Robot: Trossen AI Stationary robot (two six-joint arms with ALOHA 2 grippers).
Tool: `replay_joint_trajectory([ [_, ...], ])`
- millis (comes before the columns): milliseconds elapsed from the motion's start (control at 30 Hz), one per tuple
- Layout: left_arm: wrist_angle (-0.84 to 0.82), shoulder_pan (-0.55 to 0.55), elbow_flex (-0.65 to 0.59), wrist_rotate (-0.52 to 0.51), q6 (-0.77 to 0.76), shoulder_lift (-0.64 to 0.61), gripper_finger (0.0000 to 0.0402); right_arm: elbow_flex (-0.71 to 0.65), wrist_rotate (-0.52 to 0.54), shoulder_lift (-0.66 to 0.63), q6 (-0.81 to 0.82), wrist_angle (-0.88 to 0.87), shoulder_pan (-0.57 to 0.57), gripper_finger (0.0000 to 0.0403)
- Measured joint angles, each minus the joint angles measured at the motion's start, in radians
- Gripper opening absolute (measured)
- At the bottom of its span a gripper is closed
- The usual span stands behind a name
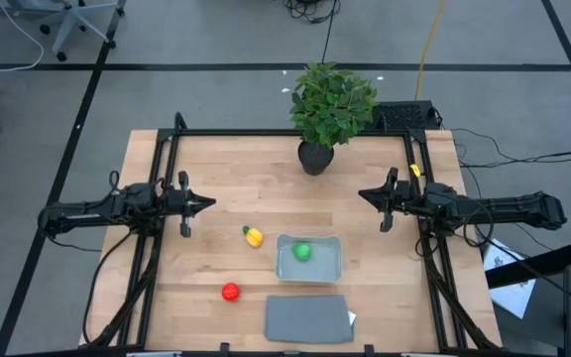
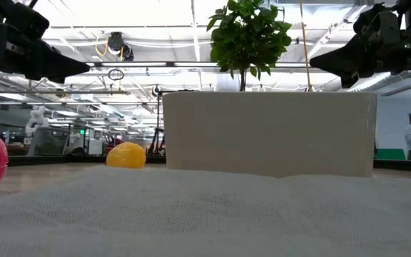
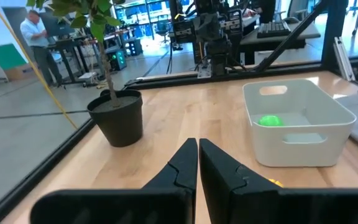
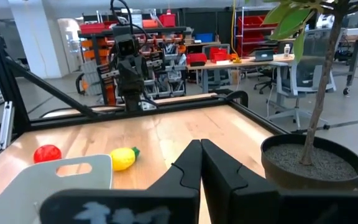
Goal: Pick and placing Produce into tupperware
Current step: Put the pineapple into the bin
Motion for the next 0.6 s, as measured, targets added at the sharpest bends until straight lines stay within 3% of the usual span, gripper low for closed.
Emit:
replay_joint_trajectory([
  [433,0.002,0.000,0.000,0.002,-0.085,0.004,0.0021,0.000,0.000,0.000,-0.010,-0.010,0.000,0.0000],
  [600,0.087,0.000,0.000,0.002,-0.103,0.071,0.0021,0.000,0.000,0.000,-0.015,-0.008,0.000,0.0000],
])
